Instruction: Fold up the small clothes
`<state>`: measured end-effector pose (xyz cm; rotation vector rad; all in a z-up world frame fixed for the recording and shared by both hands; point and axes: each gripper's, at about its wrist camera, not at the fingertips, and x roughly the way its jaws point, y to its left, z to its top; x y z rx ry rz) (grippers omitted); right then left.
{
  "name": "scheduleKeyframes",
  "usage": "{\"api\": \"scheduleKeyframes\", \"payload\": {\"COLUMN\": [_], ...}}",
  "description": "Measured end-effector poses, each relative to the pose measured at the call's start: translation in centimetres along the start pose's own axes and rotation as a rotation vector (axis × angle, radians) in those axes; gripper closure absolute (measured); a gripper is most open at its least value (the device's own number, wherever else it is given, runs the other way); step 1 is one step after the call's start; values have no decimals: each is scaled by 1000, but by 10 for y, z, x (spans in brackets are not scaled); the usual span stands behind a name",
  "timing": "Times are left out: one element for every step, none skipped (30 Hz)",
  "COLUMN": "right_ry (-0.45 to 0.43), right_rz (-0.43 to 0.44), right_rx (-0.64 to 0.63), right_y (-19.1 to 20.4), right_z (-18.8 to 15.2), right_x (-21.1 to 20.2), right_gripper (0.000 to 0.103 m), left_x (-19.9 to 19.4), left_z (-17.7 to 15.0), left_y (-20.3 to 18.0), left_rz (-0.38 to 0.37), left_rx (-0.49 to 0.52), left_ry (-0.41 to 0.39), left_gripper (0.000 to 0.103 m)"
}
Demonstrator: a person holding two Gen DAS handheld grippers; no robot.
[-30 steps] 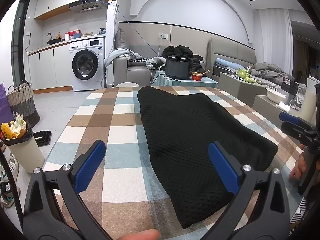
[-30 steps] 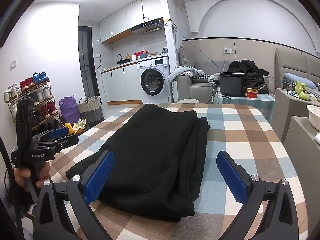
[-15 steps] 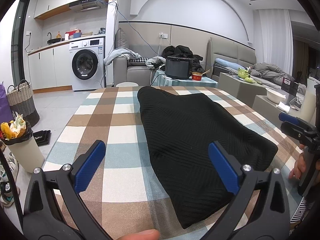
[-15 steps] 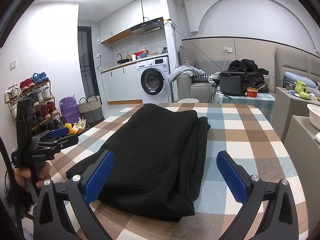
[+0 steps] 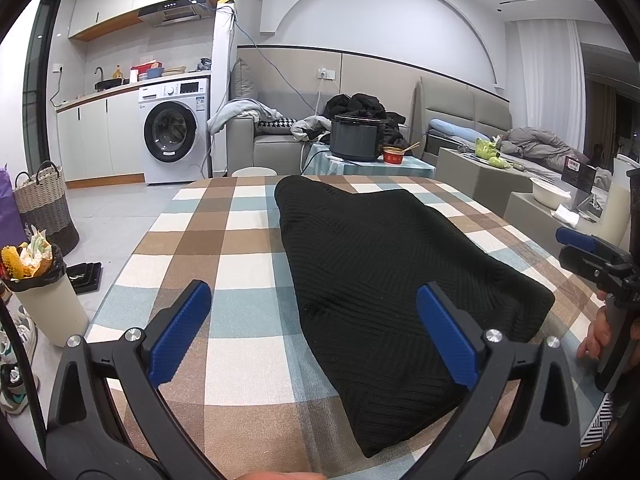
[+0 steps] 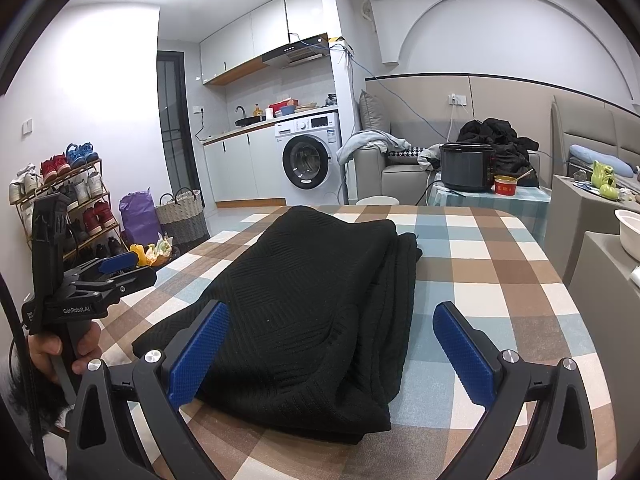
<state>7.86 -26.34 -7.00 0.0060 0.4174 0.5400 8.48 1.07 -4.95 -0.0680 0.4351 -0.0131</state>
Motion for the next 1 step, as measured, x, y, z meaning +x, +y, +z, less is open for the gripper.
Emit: {"api": "scheduleKeyframes", "payload": {"right_ry": [1], "right_rz": [1], "right_rx": [-1], "right_y": [0], "right_z": [-1], "right_x": [0], "right_gripper": [0], "left_x": [0], "left_z": [0], "left_y": [0], "left_rz": [-1], "left_rx": [1], "left_ry": [1], "left_gripper": [1]}}
